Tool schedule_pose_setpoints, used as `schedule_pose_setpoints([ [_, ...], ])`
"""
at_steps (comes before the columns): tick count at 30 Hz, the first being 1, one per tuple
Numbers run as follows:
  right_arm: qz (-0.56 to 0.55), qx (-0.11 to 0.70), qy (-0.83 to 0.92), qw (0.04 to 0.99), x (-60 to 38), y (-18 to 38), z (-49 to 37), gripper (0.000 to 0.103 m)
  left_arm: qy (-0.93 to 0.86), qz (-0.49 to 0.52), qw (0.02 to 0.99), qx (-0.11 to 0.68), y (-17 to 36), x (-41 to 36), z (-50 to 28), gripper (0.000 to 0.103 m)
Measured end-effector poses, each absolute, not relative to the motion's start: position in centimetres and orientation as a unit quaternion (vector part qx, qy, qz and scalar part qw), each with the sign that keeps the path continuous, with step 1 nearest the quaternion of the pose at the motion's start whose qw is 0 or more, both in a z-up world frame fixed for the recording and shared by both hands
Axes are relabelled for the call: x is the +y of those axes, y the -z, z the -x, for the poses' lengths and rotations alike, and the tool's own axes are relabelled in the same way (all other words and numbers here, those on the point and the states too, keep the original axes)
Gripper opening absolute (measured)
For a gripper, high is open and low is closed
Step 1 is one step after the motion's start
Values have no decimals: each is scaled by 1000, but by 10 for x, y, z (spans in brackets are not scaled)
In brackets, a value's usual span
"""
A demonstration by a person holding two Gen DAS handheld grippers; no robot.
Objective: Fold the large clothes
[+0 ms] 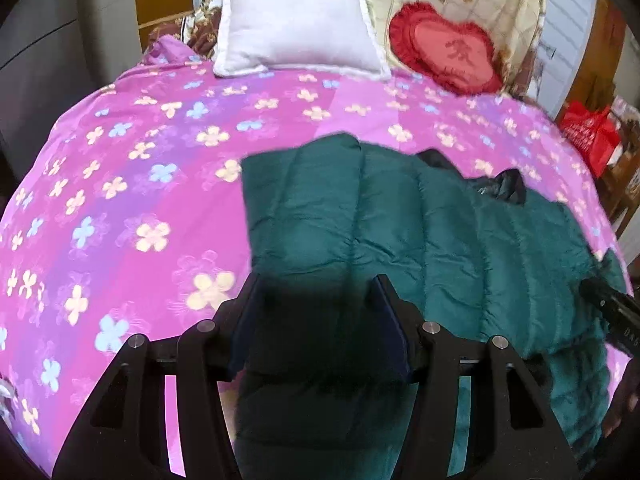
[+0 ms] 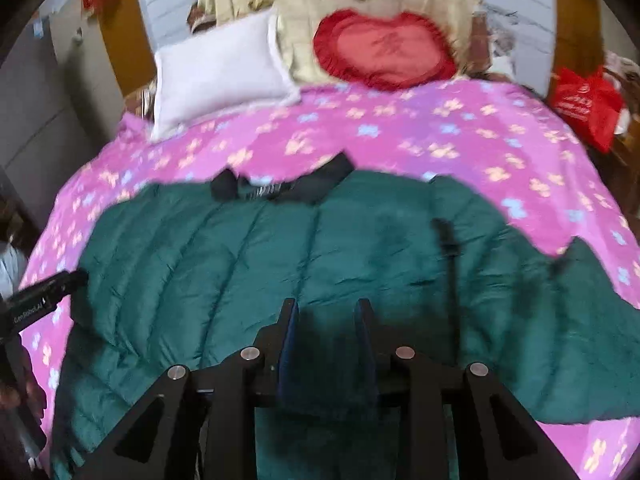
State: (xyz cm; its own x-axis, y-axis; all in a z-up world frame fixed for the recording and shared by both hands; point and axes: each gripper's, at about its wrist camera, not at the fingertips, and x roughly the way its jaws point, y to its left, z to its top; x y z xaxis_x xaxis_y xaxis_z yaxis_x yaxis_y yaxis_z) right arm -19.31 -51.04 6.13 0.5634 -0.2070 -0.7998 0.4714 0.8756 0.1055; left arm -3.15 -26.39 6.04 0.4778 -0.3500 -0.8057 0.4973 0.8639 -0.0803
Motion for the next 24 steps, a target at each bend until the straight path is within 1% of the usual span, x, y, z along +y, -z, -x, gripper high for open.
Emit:
schedule_pose_setpoints([
  [3,-164,440,220,855,-525,-37,175,27,239,-92,857,447,-49,-274,30,59],
  [7,-201,428,227,851,-551,-22,157,27,235,-108,859,443,-43,-283,29,62],
  [11,-191,439,226,848,-545,-35,158,27,231,-105,857,449,-40,-284,28,64],
  [15,-189,417,217,862,-534,-57,186,27,235,-106,858,445,-39,-283,30,64],
  [17,-184,425,222,858,-532,-53,192,28,235,-105,859,442,-39,-283,31,65],
  [19,-191,457,215,841,-536,-30,190,29,234,-104,861,439,-38,-283,32,65],
  [20,-193,455,209,844,-537,-25,190,29,233,-105,862,437,-38,-283,33,65],
  [24,-201,436,208,852,-529,-43,203,29,239,-98,859,443,-45,-275,38,65],
])
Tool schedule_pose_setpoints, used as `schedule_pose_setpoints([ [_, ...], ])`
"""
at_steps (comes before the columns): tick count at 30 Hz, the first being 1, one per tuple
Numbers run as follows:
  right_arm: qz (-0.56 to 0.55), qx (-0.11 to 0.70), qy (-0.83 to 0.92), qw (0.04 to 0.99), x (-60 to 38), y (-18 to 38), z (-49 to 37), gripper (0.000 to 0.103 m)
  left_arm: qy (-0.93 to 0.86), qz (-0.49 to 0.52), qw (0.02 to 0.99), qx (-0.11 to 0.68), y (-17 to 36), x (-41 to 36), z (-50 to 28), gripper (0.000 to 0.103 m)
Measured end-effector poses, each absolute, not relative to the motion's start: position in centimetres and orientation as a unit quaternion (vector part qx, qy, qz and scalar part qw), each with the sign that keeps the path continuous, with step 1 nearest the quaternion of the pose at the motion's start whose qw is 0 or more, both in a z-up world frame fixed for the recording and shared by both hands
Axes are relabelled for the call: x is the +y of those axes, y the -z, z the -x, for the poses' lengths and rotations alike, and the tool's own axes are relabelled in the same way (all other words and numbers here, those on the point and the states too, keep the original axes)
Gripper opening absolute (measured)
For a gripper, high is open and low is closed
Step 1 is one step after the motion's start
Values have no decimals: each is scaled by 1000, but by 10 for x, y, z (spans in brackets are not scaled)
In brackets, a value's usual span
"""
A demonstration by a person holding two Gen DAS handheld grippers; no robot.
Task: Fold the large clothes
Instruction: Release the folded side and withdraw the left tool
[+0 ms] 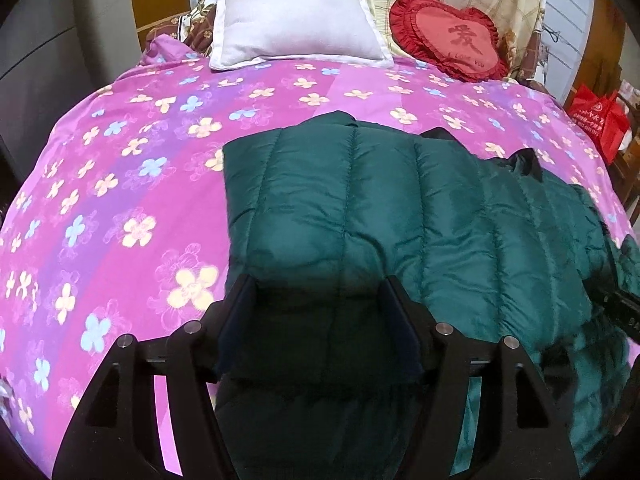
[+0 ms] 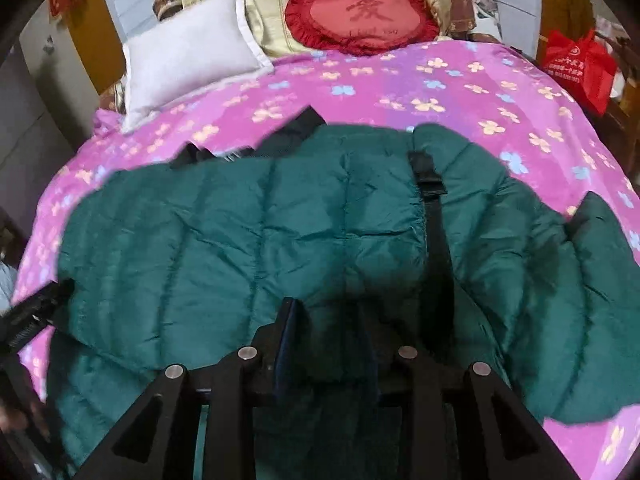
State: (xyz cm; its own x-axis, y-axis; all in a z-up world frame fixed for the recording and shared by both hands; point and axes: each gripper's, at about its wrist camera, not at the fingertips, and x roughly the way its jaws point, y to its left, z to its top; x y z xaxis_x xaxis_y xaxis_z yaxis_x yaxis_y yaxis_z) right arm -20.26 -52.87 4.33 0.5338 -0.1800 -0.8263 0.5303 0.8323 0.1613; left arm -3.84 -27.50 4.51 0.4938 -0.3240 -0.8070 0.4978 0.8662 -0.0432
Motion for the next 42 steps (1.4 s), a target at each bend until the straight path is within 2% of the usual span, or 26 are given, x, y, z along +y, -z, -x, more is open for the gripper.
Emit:
schedule_pose_setpoints([
  [2,-196,416,204,864,-518,-57,217,30,248,-82,854,450,-52,-267,43,65],
  [4,-179,411,212,868,-506,-65,229,42,258,-70,851,451,-58,-260,51,65],
  [5,-172,411,218,869,-500,-68,236,43,261,-69,852,450,-62,-256,57,65],
  [24,-183,397,221,872,-430,-80,338,44,303,-98,860,399,-91,-248,174,65],
  [35,-196,390,235,868,-431,-80,370,51,320,-144,858,377,-90,-271,218,65],
  [38,-198,388,239,868,-432,-79,377,56,323,-145,858,373,-91,-276,227,65],
  [40,-197,386,243,868,-432,-79,382,63,326,-142,856,375,-92,-279,231,65],
  [42,-197,383,245,868,-433,-79,386,64,328,-140,856,375,-92,-282,236,65],
])
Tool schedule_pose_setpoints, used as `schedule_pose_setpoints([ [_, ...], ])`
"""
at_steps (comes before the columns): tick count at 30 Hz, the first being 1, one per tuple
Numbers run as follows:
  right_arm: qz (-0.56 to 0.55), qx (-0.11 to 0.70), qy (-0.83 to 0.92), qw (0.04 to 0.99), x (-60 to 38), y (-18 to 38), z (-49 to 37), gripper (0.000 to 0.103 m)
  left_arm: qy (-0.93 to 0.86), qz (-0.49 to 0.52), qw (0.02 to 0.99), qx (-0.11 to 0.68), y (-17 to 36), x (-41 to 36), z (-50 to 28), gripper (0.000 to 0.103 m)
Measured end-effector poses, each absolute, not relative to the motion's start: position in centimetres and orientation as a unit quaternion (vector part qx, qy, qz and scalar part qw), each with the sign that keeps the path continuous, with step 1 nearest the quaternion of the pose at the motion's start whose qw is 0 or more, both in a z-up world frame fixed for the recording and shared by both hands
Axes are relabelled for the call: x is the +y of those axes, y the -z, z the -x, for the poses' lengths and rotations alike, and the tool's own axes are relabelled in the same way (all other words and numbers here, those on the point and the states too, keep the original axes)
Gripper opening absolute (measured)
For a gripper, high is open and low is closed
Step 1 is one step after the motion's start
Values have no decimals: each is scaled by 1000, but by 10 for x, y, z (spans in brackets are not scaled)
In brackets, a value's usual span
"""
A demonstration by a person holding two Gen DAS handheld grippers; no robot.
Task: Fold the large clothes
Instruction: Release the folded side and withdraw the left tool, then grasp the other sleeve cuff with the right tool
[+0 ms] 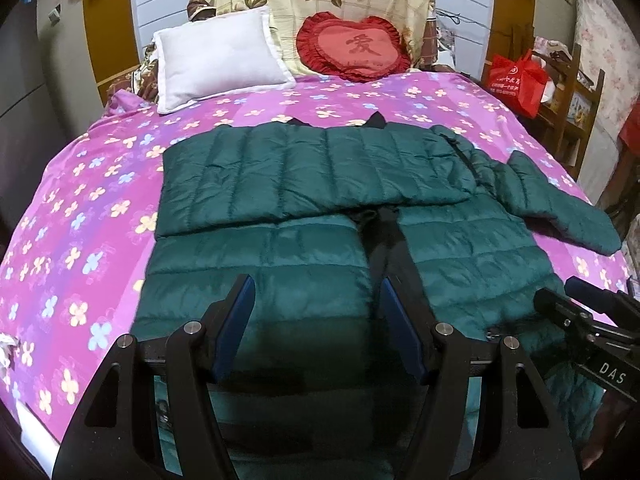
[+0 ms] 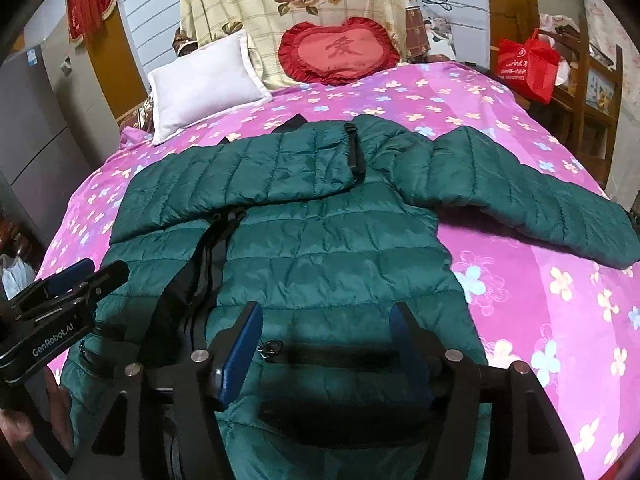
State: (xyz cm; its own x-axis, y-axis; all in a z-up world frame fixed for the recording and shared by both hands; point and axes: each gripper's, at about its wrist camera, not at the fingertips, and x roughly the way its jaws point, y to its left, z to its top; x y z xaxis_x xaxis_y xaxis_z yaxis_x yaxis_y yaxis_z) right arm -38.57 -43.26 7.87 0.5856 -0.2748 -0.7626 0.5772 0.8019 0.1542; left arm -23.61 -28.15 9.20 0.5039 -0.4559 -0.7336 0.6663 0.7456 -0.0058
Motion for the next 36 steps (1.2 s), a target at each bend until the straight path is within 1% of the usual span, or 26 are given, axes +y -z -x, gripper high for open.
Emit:
schedule_pose_setpoints([
  [12,-202,391,247,863,-434,-71,396,64,339,-145,847,384,-86,-289,256,65],
  [22,-206,390,257,860,-438,-70,401,64,340,-163,847,375,-83,-296,271,65],
  [36,-217,389,278,851,-463,-65,421,64,393,-146,818,394,-82,-328,290,65],
])
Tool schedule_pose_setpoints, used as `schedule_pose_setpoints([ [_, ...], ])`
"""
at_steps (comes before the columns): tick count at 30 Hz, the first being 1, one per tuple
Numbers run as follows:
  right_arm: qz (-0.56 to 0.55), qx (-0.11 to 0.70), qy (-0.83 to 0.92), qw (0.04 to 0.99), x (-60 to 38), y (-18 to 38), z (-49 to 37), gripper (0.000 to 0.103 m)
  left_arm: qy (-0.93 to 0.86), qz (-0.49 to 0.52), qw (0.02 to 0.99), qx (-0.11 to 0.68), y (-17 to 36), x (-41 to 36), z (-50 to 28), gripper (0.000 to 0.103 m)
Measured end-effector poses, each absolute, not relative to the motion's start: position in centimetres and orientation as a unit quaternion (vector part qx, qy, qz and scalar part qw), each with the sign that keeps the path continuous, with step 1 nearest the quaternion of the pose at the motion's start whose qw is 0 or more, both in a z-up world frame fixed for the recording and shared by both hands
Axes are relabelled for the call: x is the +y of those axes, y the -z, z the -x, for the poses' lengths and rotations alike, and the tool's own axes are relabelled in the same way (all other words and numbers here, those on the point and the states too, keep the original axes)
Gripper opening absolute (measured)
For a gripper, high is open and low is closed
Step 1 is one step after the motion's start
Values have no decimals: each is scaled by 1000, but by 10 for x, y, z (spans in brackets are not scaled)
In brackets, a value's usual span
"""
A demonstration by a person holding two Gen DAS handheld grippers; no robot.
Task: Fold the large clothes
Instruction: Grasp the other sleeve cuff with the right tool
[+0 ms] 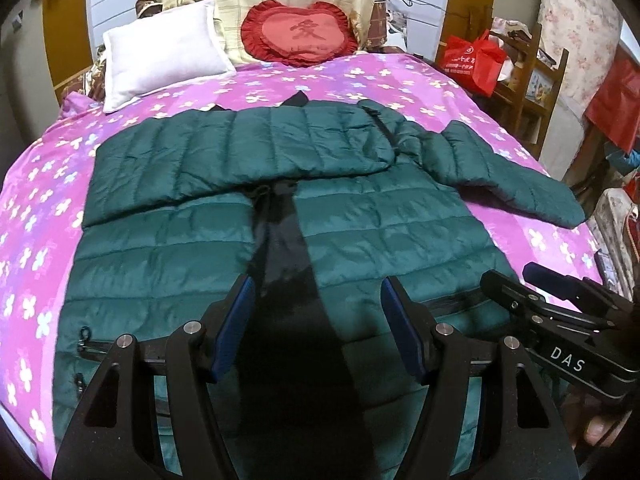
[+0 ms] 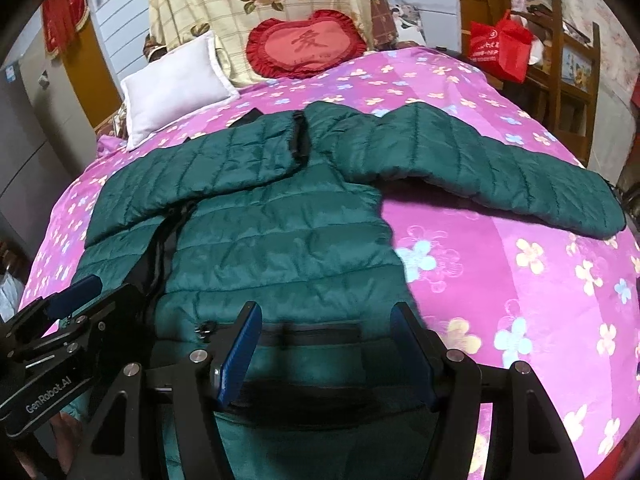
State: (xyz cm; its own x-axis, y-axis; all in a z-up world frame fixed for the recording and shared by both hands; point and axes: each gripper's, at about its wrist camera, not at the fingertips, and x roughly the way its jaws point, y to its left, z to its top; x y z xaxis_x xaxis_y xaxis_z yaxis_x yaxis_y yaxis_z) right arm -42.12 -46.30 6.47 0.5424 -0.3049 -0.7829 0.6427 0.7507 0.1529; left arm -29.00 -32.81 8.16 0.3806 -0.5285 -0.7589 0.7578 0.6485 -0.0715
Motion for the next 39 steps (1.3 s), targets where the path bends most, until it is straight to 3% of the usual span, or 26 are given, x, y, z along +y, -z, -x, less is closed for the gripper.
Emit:
schedule_pose_setpoints([
  [39,-237,397,327,824,-550,-45,463,65,391,-164,794,437,-53,-409,311,65],
])
